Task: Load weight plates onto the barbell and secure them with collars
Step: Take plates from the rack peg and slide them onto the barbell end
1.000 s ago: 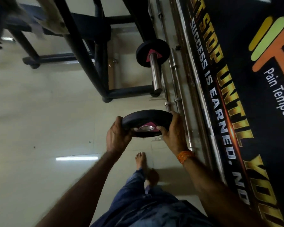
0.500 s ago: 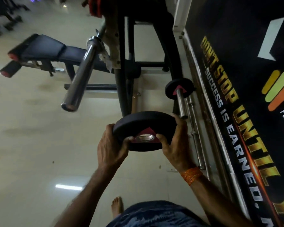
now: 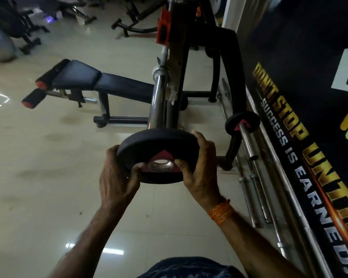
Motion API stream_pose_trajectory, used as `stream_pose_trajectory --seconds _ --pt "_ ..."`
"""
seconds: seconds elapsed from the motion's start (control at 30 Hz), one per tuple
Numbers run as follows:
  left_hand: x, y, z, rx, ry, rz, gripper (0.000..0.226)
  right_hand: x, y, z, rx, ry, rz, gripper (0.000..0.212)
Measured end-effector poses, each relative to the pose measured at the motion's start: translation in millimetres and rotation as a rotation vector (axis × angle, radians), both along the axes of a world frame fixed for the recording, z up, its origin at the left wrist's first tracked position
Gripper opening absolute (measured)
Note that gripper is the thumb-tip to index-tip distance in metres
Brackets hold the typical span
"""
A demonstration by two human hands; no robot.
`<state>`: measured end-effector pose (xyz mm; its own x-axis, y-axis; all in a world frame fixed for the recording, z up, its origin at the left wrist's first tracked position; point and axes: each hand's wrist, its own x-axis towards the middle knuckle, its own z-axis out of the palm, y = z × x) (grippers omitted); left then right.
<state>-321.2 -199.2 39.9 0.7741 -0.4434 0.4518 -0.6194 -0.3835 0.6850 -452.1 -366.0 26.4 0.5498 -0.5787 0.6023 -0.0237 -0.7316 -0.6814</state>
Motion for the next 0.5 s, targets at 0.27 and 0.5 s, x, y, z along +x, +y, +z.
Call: stream_pose_trajectory --seconds 0.27,0.5 --pt "45.7 -3.7 6.3 0.026 0.043 -0.045 0.073 40.0 2.8 3.8 -0.015 -0.013 -0.031 0.079" --pt "72.5 -28.0 6.7 0.004 0.029 -0.088 0.073 62.3 -13.9 4.5 -0.001 0.011 -0.092 0.076"
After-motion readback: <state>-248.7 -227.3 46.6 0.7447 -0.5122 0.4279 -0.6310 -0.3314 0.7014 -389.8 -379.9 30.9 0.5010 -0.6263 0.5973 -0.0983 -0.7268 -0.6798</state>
